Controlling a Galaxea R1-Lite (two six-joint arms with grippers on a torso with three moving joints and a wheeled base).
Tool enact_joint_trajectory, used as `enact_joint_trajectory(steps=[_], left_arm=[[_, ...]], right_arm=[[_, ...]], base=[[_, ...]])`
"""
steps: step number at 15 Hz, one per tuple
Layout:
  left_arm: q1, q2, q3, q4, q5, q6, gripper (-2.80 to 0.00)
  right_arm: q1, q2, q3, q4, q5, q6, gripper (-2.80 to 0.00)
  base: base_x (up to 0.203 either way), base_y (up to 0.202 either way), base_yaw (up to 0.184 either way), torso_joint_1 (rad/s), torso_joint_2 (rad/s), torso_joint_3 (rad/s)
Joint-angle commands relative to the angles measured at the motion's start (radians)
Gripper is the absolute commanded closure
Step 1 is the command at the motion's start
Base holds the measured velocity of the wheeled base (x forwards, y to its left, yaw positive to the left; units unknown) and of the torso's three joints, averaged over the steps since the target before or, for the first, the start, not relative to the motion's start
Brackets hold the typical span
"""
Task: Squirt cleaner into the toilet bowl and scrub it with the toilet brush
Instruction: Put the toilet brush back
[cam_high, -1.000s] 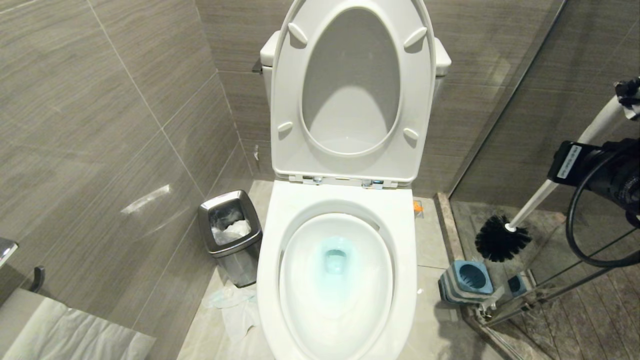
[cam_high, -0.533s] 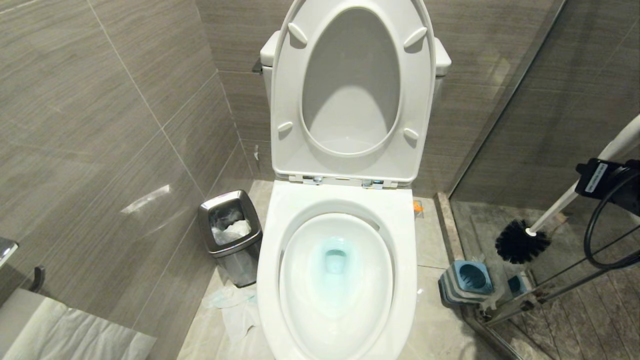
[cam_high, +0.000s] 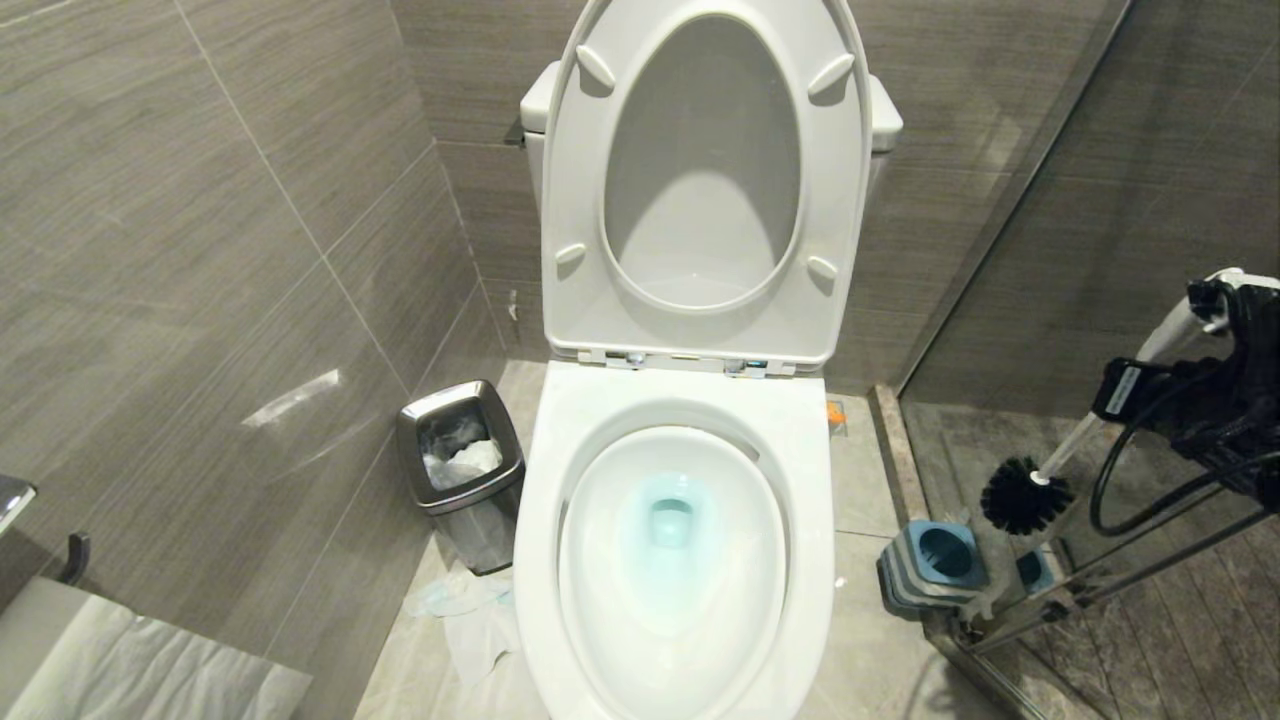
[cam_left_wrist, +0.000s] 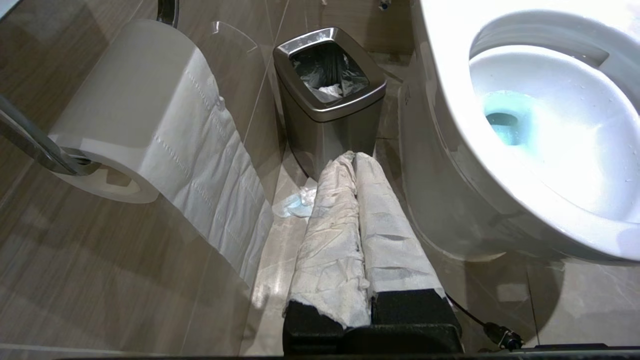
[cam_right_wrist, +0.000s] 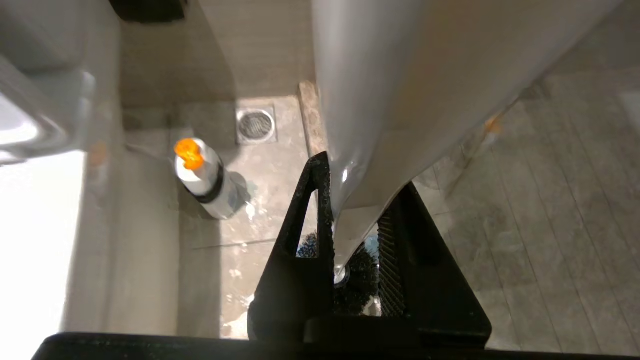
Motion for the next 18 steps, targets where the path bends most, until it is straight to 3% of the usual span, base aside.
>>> enact_joint_trajectory(steps=[1,16,18], left_arm=[[0.0,0.0,0.0,0.0,0.0,0.0,0.0],[0.0,0.0,0.0,0.0,0.0,0.0,0.0],[0.0,0.0,0.0,0.0,0.0,0.0,0.0]], right_arm=[[-0.001,0.11,0.003,-0.056,-0.003,-0.006,0.0],[-0.001,0.19,0.062,-0.09,-0.003,-0.024,0.0],[-0.002,0.211,0.066,-0.145,-0.008,-0.025,0.0]], base=[[0.0,0.0,0.0,0.0,0.0,0.0],[0.0,0.0,0.0,0.0,0.0,0.0],[0.0,0.0,0.0,0.0,0.0,0.0]])
